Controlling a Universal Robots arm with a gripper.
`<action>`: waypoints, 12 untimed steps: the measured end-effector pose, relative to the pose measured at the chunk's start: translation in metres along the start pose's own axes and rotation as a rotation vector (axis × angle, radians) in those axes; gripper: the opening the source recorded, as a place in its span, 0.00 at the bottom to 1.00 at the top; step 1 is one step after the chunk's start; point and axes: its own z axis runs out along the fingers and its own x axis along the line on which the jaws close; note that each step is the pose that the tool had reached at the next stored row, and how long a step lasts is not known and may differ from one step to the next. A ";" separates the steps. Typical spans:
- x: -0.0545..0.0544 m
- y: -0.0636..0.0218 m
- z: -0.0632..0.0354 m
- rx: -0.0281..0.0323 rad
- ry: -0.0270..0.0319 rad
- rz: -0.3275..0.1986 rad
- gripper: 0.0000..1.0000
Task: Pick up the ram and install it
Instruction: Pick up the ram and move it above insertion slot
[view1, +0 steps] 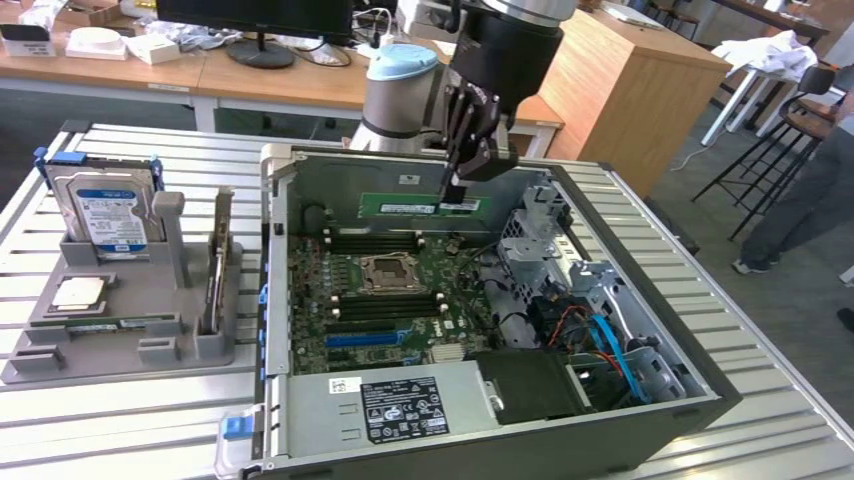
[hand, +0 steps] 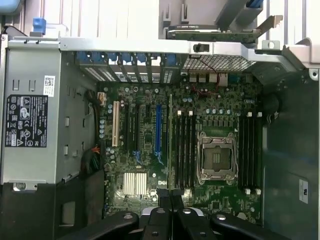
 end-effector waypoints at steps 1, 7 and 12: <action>0.000 -0.0002 0.0000 -0.0001 -0.0001 0.000 0.12; -0.002 -0.0003 0.0001 0.0000 0.0000 0.000 0.12; -0.014 -0.0003 0.0005 0.0001 -0.0001 0.000 0.12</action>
